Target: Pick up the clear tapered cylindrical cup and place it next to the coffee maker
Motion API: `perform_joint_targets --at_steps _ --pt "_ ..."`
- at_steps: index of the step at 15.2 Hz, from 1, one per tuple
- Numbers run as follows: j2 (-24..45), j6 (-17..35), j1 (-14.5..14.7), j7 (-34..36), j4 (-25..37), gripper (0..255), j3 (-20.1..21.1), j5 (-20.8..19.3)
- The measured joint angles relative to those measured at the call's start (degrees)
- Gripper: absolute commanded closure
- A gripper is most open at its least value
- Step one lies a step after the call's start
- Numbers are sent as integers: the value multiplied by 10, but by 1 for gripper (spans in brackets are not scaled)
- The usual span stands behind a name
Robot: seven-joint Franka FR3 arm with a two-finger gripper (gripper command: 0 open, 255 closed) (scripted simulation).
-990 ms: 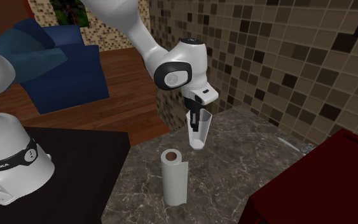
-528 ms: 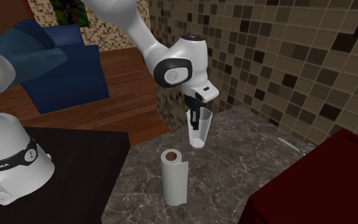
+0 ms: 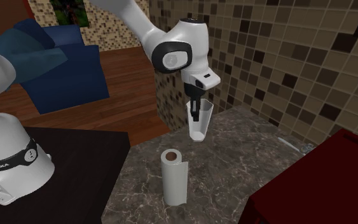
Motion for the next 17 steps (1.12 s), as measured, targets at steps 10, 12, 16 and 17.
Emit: perform_joint_targets --at_steps 10,12,16,17 --pt "-53 -68 -8 -11 16 255 8 18" --pt "-65 -81 -9 -13 17 255 9 22" --pt "-83 -106 -10 -17 25 255 11 28" --pt "-86 -115 -10 -16 31 255 11 29"
